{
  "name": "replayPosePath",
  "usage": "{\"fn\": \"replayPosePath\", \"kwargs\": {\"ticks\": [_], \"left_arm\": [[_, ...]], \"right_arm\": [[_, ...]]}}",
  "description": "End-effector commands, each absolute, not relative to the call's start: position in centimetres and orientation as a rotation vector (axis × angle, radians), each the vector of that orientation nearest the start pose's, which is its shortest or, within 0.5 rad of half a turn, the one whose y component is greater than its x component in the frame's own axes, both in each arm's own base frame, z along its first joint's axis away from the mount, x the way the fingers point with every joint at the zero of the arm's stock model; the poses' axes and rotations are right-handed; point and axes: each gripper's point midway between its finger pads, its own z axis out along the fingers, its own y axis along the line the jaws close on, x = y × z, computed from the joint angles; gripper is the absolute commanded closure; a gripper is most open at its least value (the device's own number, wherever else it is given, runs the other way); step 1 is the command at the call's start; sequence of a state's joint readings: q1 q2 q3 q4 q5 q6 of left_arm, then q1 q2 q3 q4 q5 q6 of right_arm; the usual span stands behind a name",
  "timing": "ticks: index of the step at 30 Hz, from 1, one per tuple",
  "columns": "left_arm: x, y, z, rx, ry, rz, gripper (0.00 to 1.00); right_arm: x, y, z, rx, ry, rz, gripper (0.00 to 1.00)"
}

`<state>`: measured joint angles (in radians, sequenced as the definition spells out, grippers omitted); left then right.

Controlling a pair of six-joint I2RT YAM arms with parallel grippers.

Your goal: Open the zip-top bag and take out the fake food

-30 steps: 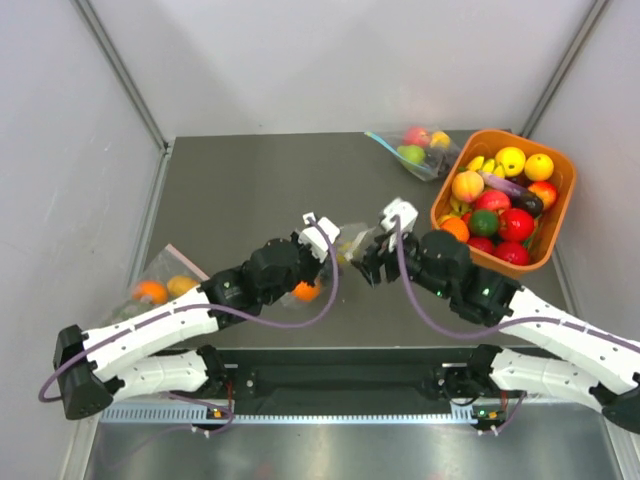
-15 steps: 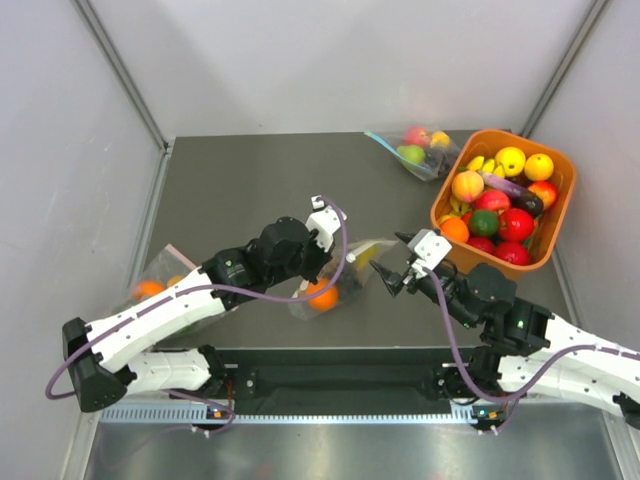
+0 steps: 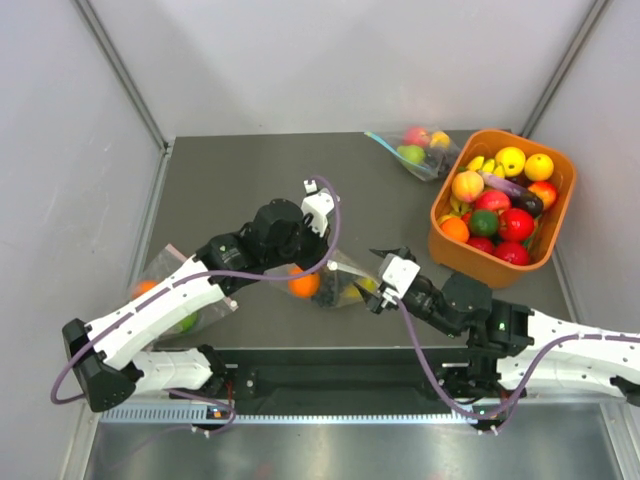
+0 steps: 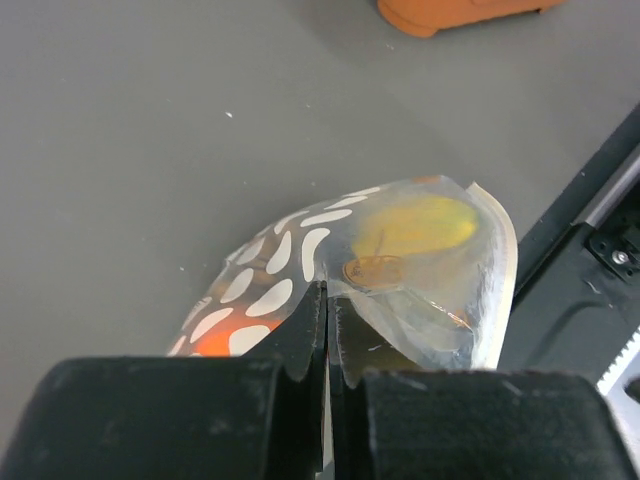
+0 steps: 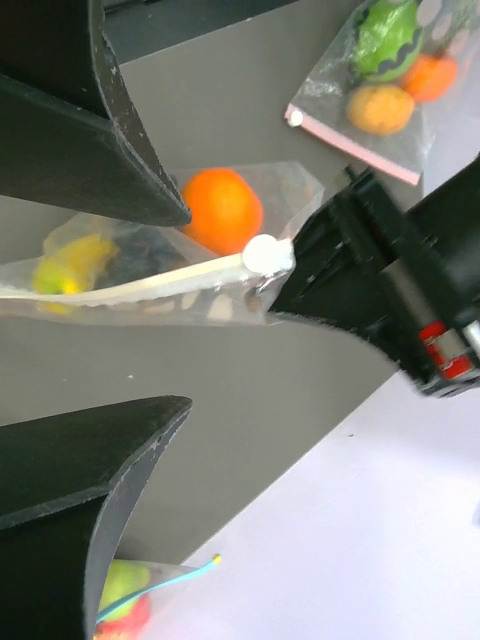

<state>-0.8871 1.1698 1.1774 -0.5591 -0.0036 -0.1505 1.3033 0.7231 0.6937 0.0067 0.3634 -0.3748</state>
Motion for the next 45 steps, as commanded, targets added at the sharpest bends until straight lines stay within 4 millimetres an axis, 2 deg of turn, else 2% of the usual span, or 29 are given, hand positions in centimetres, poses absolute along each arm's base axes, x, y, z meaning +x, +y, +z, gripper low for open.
{"fn": "replayPosePath", "kwargs": {"ticks": [1, 4, 8, 9, 13, 14, 15, 22, 32, 39, 45], "left_arm": [[21.4, -28.5, 27.9, 0.773, 1.986, -0.699, 1.00], [21.2, -28.9, 27.9, 0.783, 1.987, -0.728, 1.00], [20.9, -29.2, 28.7, 0.780, 1.974, -0.756, 1.00], [20.9, -29.2, 28.7, 0.780, 1.977, -0.760, 1.00], [20.7, -29.1, 29.2, 0.784, 1.972, -0.767, 1.00], [20.6, -29.1, 29.3, 0.787, 1.968, -0.774, 1.00], [20.4, -29.1, 29.4, 0.788, 1.966, -0.781, 1.00], [19.7, -28.9, 29.5, 0.800, 1.959, -0.809, 1.00], [18.5, -29.0, 29.3, 0.858, 1.951, -0.854, 1.00], [17.6, -28.8, 28.5, 0.917, 1.965, -0.869, 1.00], [17.1, -28.8, 28.4, 0.943, 1.966, -0.888, 1.00]], "right_arm": [[14.8, 27.5, 31.4, -0.954, 1.209, 0.428, 0.32], [14.0, 28.8, 30.9, -0.983, 1.192, 0.410, 0.34], [13.9, 29.7, 30.1, -0.986, 1.196, 0.327, 0.36], [13.8, 29.8, 30.4, -0.970, 1.186, 0.325, 0.36], [14.2, 29.6, 30.2, -0.942, 1.177, 0.239, 0.39], [14.7, 29.0, 30.1, -0.912, 1.190, 0.196, 0.39], [15.0, 28.7, 30.9, -0.873, 1.176, 0.182, 0.40], [15.6, 28.3, 31.0, -0.834, 1.142, 0.114, 0.49], [15.7, 29.0, 30.8, -0.883, 1.134, 0.136, 0.59], [16.1, 29.3, 30.5, -0.923, 1.128, 0.190, 0.62], [16.5, 29.2, 30.5, -0.943, 1.115, 0.227, 0.78]]}}
